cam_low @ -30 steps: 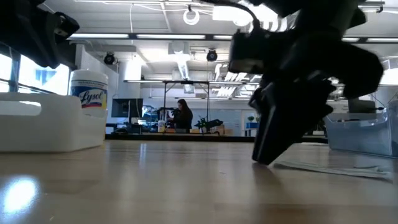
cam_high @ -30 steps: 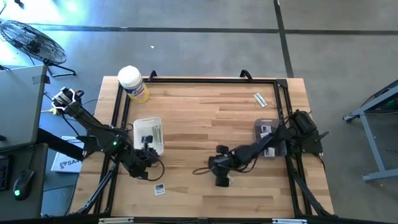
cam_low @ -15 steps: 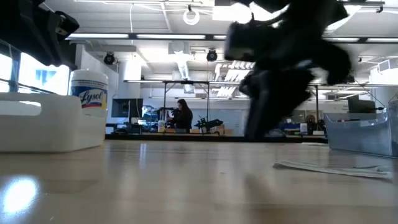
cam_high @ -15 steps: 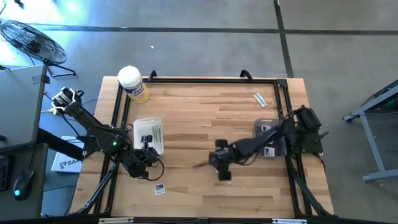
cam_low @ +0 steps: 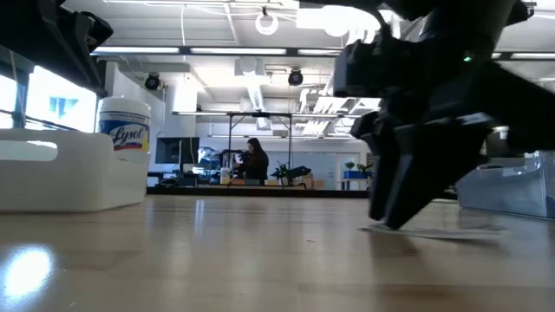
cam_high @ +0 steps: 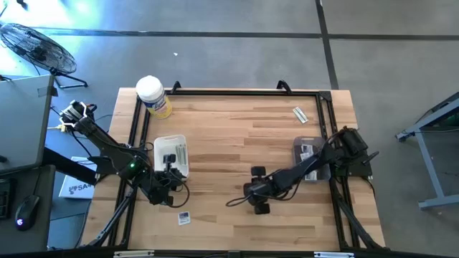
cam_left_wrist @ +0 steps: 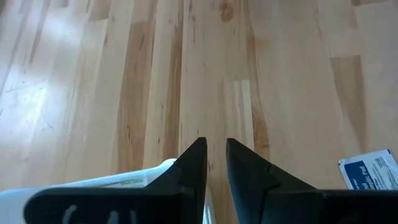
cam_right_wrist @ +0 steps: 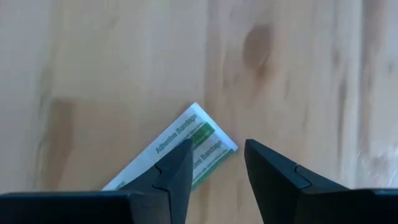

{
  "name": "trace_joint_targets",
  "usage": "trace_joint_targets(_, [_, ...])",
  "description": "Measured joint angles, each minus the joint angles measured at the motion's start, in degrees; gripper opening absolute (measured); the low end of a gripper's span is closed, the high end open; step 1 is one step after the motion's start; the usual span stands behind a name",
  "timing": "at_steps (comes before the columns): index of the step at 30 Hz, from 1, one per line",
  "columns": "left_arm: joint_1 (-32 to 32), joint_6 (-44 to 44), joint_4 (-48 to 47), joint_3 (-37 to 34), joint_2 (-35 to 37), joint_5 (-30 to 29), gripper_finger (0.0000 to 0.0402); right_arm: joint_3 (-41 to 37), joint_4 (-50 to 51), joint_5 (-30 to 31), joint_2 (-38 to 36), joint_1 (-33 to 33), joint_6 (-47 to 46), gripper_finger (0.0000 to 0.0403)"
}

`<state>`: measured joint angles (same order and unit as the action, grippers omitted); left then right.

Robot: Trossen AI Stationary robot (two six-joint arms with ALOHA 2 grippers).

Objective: Pick & Place First Aid Supplies
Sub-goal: Put the green bandage into the white bin

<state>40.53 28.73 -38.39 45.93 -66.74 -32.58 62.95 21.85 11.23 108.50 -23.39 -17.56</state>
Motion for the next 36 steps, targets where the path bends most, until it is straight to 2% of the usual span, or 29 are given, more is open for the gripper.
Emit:
trace_joint_targets(9, [0.0, -2.7, 2.8, 0.0, 0.0, -1.5, 0.0057, -0.1, -13.3, 4.7, 0.9, 8.0, 8.7, 0.0140])
trace_joint_targets(16, [0.0, -3.0, 4.0, 0.0, 0.0, -1.3, 0.0057, -0.1, -15.4, 3.1, 1.8, 12.7, 12.5, 0.0140])
trace_joint_targets(21, [0.0, -3.0, 4.0, 0.0, 0.0, 0.3, 0.0057, 0.0, -13.0, -4.5, -1.4, 9.9, 12.2, 0.0140])
trace_joint_targets(25, [0.0, -3.0, 4.8, -0.3, 0.0, -2.0, 0.0057, 0.0, -10.8, -8.3, -1.7, 5.2, 9.5, 0.0140])
trace_joint_targets(31, [0.0, -5.4, 10.3, -3.6, 0.0, -4.0, 0.0057, -0.1, -5.9, -6.7, -1.4, -0.3, 4.7, 0.0140])
trace_joint_targets(36, [0.0, -6.2, 12.5, -4.3, 0.0, -4.1, 0.0057, -0.1, -6.0, -5.7, -1.2, -0.2, 3.1, 0.0140])
